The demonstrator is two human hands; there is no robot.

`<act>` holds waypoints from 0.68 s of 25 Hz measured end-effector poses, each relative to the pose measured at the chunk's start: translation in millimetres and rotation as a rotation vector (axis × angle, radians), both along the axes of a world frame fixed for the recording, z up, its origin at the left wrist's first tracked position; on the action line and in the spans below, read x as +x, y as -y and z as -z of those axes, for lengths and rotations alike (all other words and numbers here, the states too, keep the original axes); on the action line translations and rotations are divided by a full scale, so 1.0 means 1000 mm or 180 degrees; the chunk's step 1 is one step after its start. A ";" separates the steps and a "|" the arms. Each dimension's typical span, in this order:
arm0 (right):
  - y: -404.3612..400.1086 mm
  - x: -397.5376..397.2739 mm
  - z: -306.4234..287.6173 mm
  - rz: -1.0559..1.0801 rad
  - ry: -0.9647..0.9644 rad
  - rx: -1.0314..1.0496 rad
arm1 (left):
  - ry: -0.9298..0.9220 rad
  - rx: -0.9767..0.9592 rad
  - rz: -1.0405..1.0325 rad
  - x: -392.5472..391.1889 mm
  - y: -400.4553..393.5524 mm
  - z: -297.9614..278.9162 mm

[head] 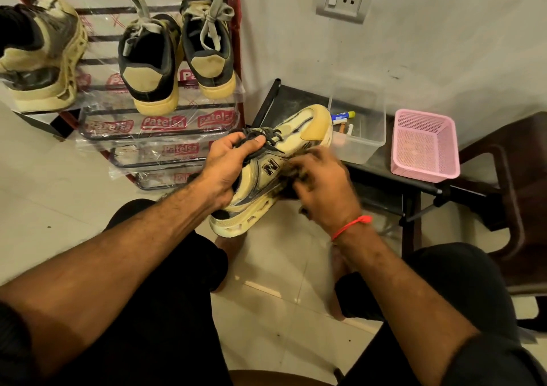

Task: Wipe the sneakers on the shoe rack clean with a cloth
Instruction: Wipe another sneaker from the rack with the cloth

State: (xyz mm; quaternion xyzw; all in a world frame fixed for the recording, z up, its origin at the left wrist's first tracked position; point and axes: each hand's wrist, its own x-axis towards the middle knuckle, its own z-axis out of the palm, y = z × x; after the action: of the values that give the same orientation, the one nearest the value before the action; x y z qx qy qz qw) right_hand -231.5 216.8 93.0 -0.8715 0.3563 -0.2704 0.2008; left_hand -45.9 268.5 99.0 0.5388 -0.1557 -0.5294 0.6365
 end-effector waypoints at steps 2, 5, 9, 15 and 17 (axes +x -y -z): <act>-0.014 0.009 0.003 -0.0413 -0.0174 0.0066 | 0.0101 0.0025 -0.0042 0.004 -0.001 0.002; 0.000 0.004 -0.009 -0.0321 0.0306 0.0161 | 0.0554 0.0023 0.0097 0.009 -0.003 0.008; 0.023 -0.006 -0.025 0.0190 0.1791 0.1439 | 0.1560 -0.0056 0.0438 0.005 -0.002 0.015; 0.026 -0.003 -0.013 0.0558 0.0025 -0.0412 | 0.2045 -0.0148 0.0623 -0.003 0.001 0.015; 0.024 -0.001 -0.014 0.0654 0.0079 -0.0397 | 0.2128 -0.0120 0.0543 0.000 0.001 0.016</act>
State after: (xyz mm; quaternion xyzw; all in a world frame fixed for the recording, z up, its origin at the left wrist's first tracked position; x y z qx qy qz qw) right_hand -232.1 192.8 106.6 -0.8378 0.4238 -0.3220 0.1218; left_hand -45.7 267.9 82.6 0.6557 -0.4100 -0.3719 0.5135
